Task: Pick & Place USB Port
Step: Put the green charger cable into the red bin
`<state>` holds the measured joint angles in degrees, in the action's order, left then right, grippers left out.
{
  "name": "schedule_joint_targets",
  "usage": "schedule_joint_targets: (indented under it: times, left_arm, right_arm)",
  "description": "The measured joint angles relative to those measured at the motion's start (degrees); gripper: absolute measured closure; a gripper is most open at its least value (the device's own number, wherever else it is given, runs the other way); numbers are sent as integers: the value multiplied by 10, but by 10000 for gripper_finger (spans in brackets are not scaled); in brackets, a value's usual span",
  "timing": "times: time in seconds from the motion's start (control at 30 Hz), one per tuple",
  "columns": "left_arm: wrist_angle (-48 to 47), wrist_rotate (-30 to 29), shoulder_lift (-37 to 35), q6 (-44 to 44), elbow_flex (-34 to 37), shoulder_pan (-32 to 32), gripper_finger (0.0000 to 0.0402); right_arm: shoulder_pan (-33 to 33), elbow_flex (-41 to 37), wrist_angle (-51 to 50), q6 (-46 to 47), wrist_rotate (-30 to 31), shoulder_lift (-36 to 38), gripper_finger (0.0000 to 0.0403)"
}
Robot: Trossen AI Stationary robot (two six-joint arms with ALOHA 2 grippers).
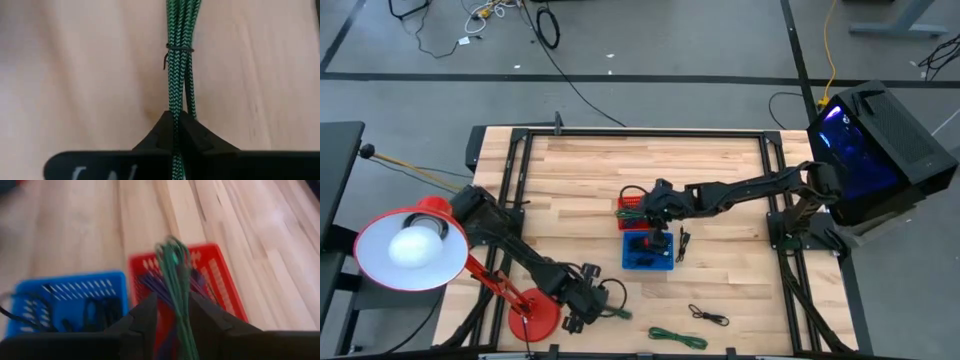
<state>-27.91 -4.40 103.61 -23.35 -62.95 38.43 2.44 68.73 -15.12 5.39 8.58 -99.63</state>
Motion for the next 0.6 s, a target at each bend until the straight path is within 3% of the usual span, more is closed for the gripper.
schedule_joint_targets:
  times: [0.2,0.6]
  left_arm:
    - [-140,-142,-84,-22,-34,10,392]
    - [-221,-453,-305,-10,-25,-5,392]
  right_arm:
    - [-15,0,-30,-2,-5,15,291]
    - [19,0,-59,-2,-5,130,291]
